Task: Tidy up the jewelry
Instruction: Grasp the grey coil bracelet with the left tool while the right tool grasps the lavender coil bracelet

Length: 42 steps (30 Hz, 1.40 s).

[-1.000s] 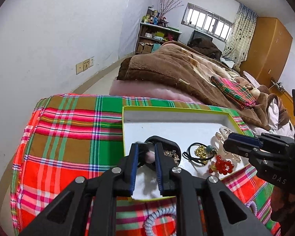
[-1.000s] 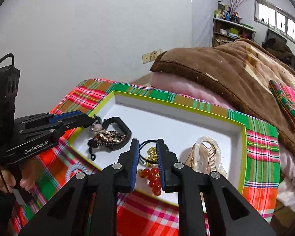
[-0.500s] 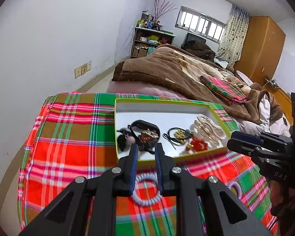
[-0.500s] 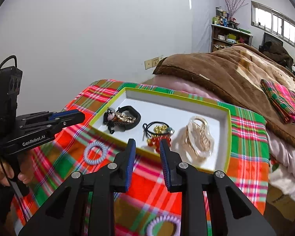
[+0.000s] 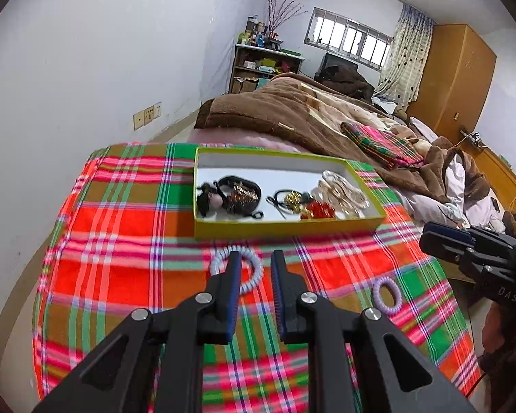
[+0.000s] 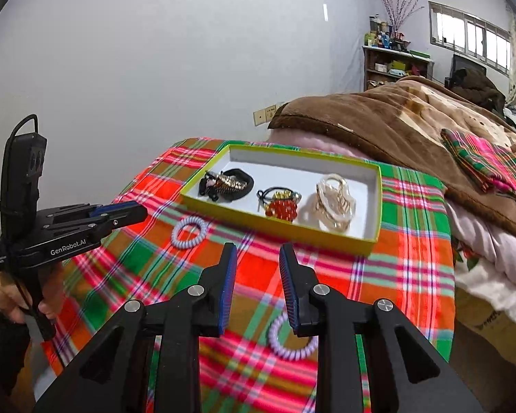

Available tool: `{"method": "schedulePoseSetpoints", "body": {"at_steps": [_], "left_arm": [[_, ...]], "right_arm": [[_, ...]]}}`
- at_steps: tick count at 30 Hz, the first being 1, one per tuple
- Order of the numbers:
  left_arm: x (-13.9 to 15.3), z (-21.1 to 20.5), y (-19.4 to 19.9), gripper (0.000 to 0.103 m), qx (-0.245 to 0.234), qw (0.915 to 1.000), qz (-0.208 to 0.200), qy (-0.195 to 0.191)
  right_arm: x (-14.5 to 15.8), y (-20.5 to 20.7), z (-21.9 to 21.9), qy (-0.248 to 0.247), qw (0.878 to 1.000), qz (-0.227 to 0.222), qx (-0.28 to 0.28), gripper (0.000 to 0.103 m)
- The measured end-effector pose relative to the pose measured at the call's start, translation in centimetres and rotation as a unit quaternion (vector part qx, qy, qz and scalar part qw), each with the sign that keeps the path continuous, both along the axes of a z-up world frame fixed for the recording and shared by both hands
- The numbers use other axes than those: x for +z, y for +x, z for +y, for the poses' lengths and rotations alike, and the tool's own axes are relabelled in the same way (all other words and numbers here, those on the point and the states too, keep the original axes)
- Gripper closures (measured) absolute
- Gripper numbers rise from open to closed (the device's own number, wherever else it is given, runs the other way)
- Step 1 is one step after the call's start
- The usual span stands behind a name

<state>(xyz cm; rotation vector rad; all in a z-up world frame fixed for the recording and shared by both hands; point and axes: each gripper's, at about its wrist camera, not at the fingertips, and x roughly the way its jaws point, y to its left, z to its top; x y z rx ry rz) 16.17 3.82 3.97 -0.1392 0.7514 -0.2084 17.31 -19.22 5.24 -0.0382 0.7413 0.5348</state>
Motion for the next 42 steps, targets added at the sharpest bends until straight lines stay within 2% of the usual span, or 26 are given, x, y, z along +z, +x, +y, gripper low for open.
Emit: {"method": "schedulePoseSetpoints", "body": {"at_steps": [5, 12, 21, 26, 28, 31, 42], "left_arm": [[-0.6, -0.3, -1.7, 0.085, 0.001, 1.0000, 0.006, -0.003], [-1.6, -0.3, -3.0, 0.085, 0.007, 0.9998, 0.014, -0.008], [-2.5, 0.0, -2.7, 0.085, 0.009, 0.9996, 0.023, -0.013], [-3.0, 0.4, -2.1, 0.085, 0.014, 0.9994, 0.029, -0.014], [-3.4, 0.7, -1.6, 0.077, 0.019, 0.9992, 0.033, -0.013], [-3.8, 1.0, -0.8, 0.072, 0.022, 0.9988, 0.040, -0.017], [-6.2, 1.3, 3.4, 0.071, 0.036, 0.9969, 0.070, 0.003]], "right_arm": [[-0.7, -1.5, -1.2, 0.007, 1.000, 0.009, -0.004, 0.066], [-1.6, -2.0, -2.6, 0.007, 1.000, 0.019, -0.016, 0.066], [-3.2, -1.6, -3.7, 0.003, 0.999, 0.036, -0.026, 0.066], [-4.4, -1.0, -4.1, -0.003, 0.998, 0.050, -0.031, 0.066], [-4.9, -0.6, -4.1, -0.007, 0.998, 0.056, -0.032, 0.066], [-5.8, -0.1, -4.0, -0.015, 0.997, 0.067, -0.032, 0.066], [-8.4, 1.7, -3.1, -0.044, 0.995, 0.091, -0.026, 0.066]]}}
